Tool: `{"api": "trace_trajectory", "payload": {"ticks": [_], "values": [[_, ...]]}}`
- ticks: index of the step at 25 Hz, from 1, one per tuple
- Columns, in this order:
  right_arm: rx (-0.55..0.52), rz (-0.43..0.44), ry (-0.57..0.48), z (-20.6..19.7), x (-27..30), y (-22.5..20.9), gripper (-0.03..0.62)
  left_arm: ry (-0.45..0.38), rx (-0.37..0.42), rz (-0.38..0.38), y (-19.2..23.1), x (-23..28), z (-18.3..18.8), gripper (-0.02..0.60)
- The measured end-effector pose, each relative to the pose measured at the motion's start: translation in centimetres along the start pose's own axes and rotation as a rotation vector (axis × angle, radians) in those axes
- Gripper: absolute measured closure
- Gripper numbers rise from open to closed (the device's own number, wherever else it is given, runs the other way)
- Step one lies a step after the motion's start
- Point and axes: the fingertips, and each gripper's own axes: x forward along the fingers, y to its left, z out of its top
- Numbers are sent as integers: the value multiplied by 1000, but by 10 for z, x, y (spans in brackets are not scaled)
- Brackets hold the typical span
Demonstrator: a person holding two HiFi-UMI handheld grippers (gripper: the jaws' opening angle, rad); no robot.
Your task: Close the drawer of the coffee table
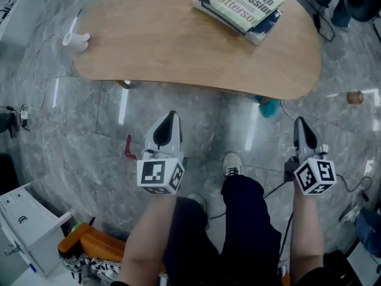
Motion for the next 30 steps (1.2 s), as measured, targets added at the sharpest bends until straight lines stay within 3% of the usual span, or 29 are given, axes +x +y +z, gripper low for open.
{"api": "trace_trajectory", "payload": {"ticks": [8, 17, 25, 30], "values": [[-20, 93, 69, 130, -75, 58, 592, 41, 86, -51, -55, -98, 139, 577], [-66, 315, 81, 236, -146, 162, 592, 51, 72, -102, -93, -211, 259, 577], [-95, 392, 18, 275, -251, 240, 592, -16, 37, -219, -129, -301, 321, 577], [8, 407, -8, 264, -332, 277, 592, 19, 31, -356, -163, -373, 309, 577]]}}
